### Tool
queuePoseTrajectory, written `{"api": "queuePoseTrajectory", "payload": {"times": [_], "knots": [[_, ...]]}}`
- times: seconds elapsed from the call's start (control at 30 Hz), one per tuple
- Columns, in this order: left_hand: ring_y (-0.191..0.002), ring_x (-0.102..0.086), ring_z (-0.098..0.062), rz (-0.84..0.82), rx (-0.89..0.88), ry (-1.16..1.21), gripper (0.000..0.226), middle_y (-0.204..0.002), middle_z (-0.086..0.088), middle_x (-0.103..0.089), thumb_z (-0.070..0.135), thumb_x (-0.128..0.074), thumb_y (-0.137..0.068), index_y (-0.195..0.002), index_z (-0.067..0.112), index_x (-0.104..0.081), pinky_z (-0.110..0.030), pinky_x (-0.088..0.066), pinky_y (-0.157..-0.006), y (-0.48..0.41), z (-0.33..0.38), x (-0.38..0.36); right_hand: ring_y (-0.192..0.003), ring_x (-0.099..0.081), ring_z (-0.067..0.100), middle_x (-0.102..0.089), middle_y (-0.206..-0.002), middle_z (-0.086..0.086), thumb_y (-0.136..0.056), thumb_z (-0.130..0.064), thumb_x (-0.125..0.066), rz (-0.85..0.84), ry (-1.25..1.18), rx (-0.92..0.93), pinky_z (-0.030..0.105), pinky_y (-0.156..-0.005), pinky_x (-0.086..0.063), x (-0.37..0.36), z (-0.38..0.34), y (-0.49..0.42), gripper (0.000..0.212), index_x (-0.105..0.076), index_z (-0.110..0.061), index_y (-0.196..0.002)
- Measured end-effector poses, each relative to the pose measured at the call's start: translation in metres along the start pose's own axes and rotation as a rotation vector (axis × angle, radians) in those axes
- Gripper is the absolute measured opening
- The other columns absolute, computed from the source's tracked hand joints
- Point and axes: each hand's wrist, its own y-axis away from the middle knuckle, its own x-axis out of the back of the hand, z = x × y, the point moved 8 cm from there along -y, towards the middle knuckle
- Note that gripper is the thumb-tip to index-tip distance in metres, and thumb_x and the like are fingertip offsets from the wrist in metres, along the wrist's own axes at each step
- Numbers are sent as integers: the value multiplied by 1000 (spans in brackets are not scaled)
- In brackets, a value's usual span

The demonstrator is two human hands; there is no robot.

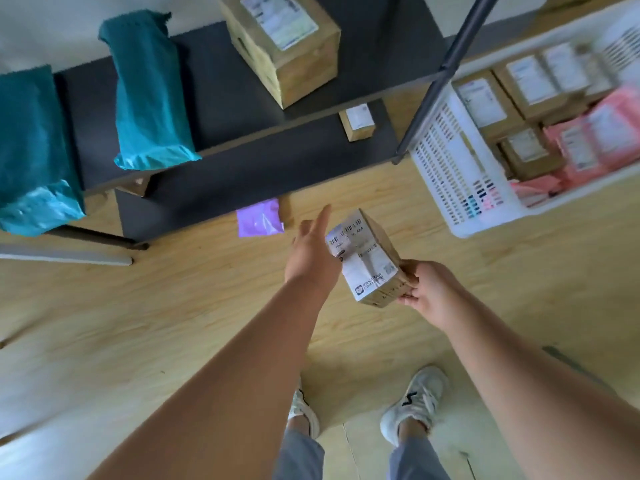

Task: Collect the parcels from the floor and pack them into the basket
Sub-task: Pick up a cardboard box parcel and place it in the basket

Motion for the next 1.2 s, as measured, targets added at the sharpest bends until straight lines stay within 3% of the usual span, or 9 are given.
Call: {"api": "queuePoseTrajectory", "payload": {"times": [0.17,0.27,0.37,0.5,0.63,0.77,1.0,1.1,1.2], "knots": [[-128,-40,-21,-105,-134,-212,86,-148,4,-28,-3,-54,-84,-150,43,-23,-40,-49,-94,9,70,-68,-107,-63,34,-68,-110,20,-98,-6,-43,44,-131,-19,41,-84,-49,88,11,-4,31,-60,-3,-124],[-141,-21,-19,-175,-343,-558,98,-159,9,-3,2,-58,-84,-150,49,-4,-36,-44,-99,25,121,-118,-99,-64,33,-69,-103,19,-98,-6,-36,51,-174,-35,40,-78,-52,144,15,-1,35,-63,-3,-120],[-146,-8,-17,-231,-462,-673,100,-159,16,10,5,-60,-84,-149,50,2,-38,-41,-105,37,165,-167,-88,-64,30,-69,-94,19,-98,-5,-31,64,-154,-35,40,-74,-54,202,18,2,38,-63,0,-117],[-147,-10,-16,-245,-521,-700,92,-160,15,2,11,-65,-82,-151,40,-12,-39,-38,-108,45,219,-215,-96,-65,31,-67,-114,22,-101,-20,-43,87,-184,-38,41,-82,-54,276,16,8,26,-67,-10,-101],[-143,-18,-18,-186,-593,-843,88,-160,7,-3,10,-62,-83,-151,33,-13,-35,-36,-107,49,275,-250,-104,-62,28,-65,-105,6,-96,-43,-52,214,-21,96,44,-92,-52,345,5,5,30,-61,-17,-107],[-145,-16,-24,-171,-695,-1061,87,-161,-1,2,10,-58,-87,-153,30,-5,-37,-31,-112,57,314,-283,-95,-58,9,-62,-106,-8,-86,-57,-59,180,96,249,26,-72,-45,376,-6,16,47,-60,-26,-120],[-149,-2,-22,-268,-730,-974,95,-161,3,13,0,-61,-85,-153,38,-7,-36,-36,-111,47,367,-320,-102,-64,8,-70,-107,-13,-61,-62,-76,79,77,219,29,-88,-49,404,-6,-7,71,-60,-30,-122],[-149,-3,-24,-296,-734,-959,95,-161,1,13,-5,-58,-84,-153,38,-8,-36,-40,-107,29,385,-328,-101,-64,9,-69,-106,-10,-69,-46,-82,61,51,196,29,-89,-48,417,-19,-21,60,-57,-27,-121],[-148,-7,-25,-285,-711,-917,100,-160,4,13,-7,-55,-83,-153,40,-2,-37,-46,-101,2,400,-337,-94,-65,10,-70,-99,-8,-68,-44,-83,103,9,180,31,-86,-51,436,-41,-40,58,-57,-25,-116]]}}
